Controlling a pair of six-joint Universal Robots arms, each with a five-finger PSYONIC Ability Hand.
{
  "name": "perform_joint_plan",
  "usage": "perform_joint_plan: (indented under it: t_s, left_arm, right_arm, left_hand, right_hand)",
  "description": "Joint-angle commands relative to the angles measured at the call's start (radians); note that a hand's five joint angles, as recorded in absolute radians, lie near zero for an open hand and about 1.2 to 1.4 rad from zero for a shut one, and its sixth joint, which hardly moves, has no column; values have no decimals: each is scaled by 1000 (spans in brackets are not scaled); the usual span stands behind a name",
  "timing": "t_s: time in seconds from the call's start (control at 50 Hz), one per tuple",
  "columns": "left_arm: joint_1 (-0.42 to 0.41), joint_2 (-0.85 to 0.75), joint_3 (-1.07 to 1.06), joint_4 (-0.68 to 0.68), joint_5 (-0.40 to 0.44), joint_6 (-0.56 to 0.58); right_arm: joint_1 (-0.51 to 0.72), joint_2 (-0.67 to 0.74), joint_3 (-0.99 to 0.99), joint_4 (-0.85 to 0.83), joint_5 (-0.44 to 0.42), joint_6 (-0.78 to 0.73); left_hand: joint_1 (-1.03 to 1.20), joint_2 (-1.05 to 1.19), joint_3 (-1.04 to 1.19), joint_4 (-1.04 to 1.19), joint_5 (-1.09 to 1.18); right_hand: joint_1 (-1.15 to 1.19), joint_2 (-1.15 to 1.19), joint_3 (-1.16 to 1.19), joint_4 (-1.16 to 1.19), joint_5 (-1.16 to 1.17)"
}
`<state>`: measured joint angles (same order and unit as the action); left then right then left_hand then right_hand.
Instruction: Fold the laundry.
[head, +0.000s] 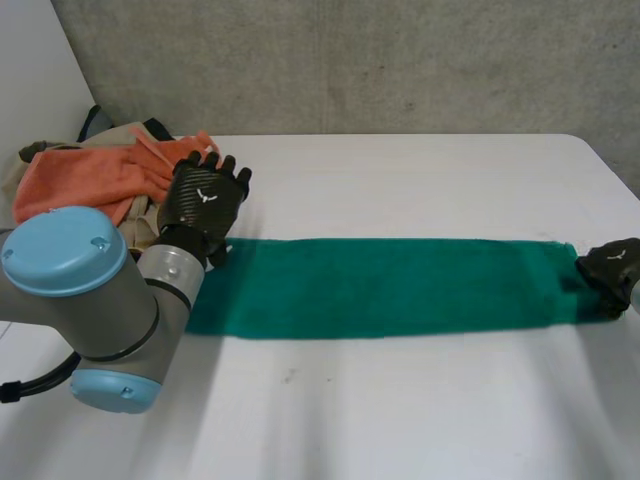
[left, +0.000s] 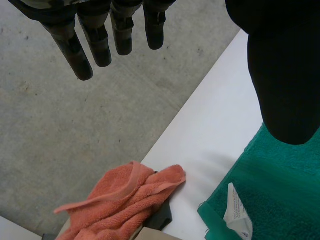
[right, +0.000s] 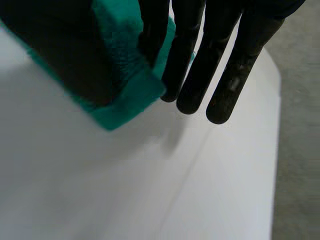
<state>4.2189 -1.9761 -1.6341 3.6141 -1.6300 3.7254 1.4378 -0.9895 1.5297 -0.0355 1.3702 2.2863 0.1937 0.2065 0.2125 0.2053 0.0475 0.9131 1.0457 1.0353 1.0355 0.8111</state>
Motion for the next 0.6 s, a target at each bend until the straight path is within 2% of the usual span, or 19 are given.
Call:
perform_joint_plan:
  t_s: [0.02, 0.16, 0.26, 0.38, 0.46, 0.48, 0.6]
  left_arm:
    - [-10, 10, 0, 0, -2, 4]
    - [-14, 48, -23, 0, -4, 1]
    - [-14, 66, -47, 0, -4, 1]
    - [-16, 77, -64, 0, -7, -1]
    - [-17, 83, -64, 0, -11, -2]
    - [-17, 85, -64, 0, -11, -2]
    - [-43, 102, -64, 2, -13, -2]
  right_arm:
    - [-79, 11, -31, -101, 84, -42]
    - [-198, 8, -80, -150, 138, -299]
    - [-169, 0, -82, -210, 116, -329]
    - [25, -102, -31, -320, 35, -187]
    - [183, -187, 23, -380, -40, -101]
    - [260, -208, 42, -398, -80, -79]
    - [528, -205, 101, -428, -212, -67]
  left_hand:
    - [37, 25, 19, 26, 9]
    - [35, 22, 16, 23, 6]
    - [35, 22, 16, 23, 6]
    - [35, 22, 16, 23, 6]
    - [32, 19, 13, 20, 3]
    - [32, 19, 13, 20, 3]
    - [32, 19, 13, 20, 3]
  right_hand:
    - [483, 351, 361, 361, 411]
    - [483, 351, 361, 361, 411]
    - [483, 351, 361, 361, 411]
    - [483, 351, 361, 361, 411]
    - [483, 351, 361, 361, 411]
    - [483, 351, 361, 361, 411]
    - [483, 351, 361, 361, 411]
